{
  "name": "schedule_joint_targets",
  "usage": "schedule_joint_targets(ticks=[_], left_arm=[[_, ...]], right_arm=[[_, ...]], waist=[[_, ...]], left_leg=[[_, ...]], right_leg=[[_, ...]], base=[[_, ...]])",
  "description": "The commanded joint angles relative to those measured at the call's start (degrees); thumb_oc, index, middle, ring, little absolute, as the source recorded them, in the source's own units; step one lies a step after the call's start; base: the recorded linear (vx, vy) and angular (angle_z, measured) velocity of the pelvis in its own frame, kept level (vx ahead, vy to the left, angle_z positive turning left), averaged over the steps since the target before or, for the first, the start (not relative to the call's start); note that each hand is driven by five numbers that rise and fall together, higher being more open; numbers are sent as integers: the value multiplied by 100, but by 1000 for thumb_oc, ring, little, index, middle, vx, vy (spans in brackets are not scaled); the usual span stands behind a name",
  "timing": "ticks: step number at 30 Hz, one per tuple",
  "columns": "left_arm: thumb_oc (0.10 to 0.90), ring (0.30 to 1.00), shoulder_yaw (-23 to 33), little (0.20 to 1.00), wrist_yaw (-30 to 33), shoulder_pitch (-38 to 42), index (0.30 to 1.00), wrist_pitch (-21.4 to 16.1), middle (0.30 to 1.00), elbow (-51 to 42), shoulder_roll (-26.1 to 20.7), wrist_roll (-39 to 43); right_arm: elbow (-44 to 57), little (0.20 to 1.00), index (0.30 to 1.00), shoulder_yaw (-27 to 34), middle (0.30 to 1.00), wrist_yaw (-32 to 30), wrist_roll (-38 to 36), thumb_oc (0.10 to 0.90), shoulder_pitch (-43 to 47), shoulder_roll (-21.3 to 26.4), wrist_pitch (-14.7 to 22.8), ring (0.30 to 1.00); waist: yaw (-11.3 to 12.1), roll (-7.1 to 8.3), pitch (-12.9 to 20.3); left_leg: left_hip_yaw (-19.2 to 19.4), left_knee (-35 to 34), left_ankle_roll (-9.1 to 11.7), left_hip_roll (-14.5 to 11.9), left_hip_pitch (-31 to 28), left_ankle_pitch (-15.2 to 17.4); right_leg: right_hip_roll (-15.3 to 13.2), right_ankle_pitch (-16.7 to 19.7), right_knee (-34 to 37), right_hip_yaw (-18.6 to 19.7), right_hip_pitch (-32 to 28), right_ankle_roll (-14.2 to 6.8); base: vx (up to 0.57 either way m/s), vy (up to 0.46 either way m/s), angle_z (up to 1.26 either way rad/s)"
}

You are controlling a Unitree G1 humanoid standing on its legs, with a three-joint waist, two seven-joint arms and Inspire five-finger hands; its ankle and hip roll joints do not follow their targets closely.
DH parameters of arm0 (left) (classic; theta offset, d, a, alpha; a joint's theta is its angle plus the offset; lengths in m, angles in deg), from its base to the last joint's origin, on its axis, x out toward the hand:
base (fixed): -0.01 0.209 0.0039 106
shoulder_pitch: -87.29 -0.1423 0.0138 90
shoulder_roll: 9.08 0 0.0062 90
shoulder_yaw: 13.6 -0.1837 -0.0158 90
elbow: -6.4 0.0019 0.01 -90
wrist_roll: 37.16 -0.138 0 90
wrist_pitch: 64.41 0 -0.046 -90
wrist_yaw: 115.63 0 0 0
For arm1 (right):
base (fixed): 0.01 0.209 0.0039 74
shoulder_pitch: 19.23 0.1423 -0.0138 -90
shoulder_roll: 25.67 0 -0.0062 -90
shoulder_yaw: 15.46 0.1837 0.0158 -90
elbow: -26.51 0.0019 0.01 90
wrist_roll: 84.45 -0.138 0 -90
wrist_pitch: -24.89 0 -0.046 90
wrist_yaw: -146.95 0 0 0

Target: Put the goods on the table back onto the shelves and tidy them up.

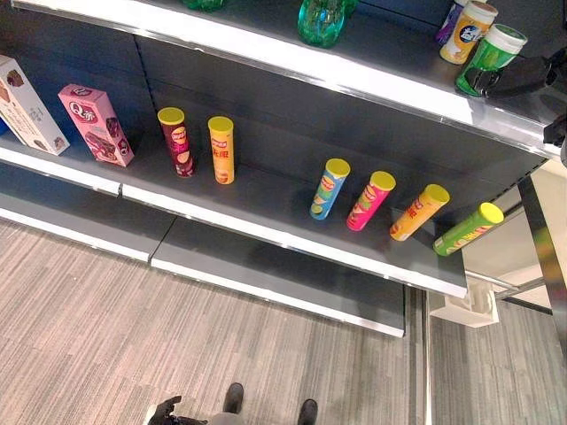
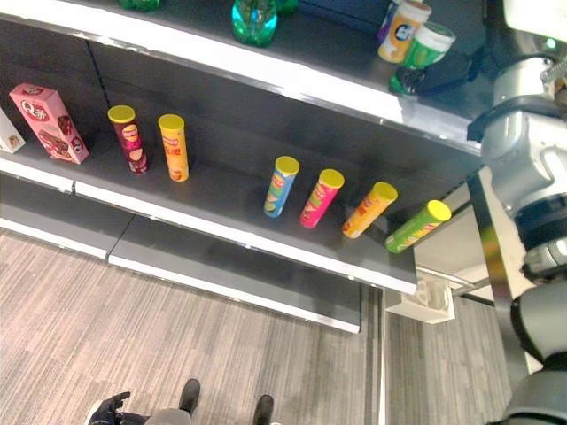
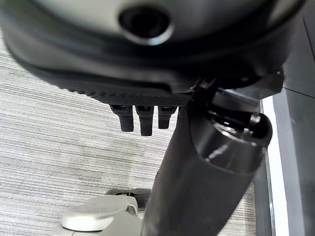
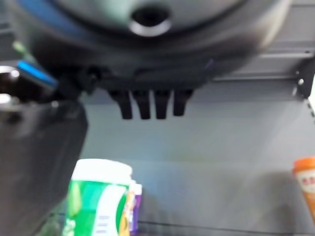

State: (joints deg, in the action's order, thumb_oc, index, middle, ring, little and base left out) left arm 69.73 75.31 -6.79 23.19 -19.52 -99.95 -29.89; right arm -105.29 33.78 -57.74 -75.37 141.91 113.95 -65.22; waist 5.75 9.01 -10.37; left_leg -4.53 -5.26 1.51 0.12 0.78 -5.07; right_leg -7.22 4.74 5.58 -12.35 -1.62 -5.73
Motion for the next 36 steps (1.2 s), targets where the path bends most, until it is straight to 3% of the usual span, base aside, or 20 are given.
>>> schedule_joint_targets(ticks=[1, 19, 27, 32, 36], left_arm=[[800, 900, -163, 900, 213, 55, 900, -181, 900, -59, -385, 83], [800, 900, -135, 900, 199, 38, 900, -184, 900, -148, -452, 86], [800, 900, -139, 900, 195, 53, 900, -169, 900, -105, -438, 65], [800, 900, -158, 900, 210, 69, 900, -160, 900, -103, -422, 12], [800, 900, -150, 900, 225, 97, 900, -109, 900, -82, -403, -157]], right_arm=[[-22, 900, 900, 198, 900, -442, -228, 800, 1048, 238, -15, 900], [163, 900, 900, 262, 900, -363, -313, 800, 972, 165, 60, 900], [102, 900, 900, 29, 900, -314, -75, 800, 1117, 229, -45, 900], [229, 900, 900, 14, 900, -400, 119, 800, 1149, 381, -84, 900], [936, 900, 900, 173, 900, -568, 597, 800, 1022, 821, -167, 900]], waist=[[231, 287, 142], [250, 309, 127], [188, 210, 208], [141, 187, 250], [26, 113, 352]], left_leg=[[426, 26, 136, -83, -220, 741], [455, 26, 131, -75, -242, 748], [448, 26, 144, -91, -274, 760], [455, 26, 153, -109, -300, 782], [504, 26, 168, -138, -377, 829]], right_leg=[[-460, -99, -156, -41, -135, -545], [-466, -94, -161, -37, -137, -542], [-466, -119, -159, -40, -167, -528], [-459, -132, -154, -38, -186, -526], [-440, -167, -116, 1, -252, -516]], base=[[0, 0, 0], [0, 0, 0], [0, 0, 0], [0, 0, 0], [14, -21, -4]])
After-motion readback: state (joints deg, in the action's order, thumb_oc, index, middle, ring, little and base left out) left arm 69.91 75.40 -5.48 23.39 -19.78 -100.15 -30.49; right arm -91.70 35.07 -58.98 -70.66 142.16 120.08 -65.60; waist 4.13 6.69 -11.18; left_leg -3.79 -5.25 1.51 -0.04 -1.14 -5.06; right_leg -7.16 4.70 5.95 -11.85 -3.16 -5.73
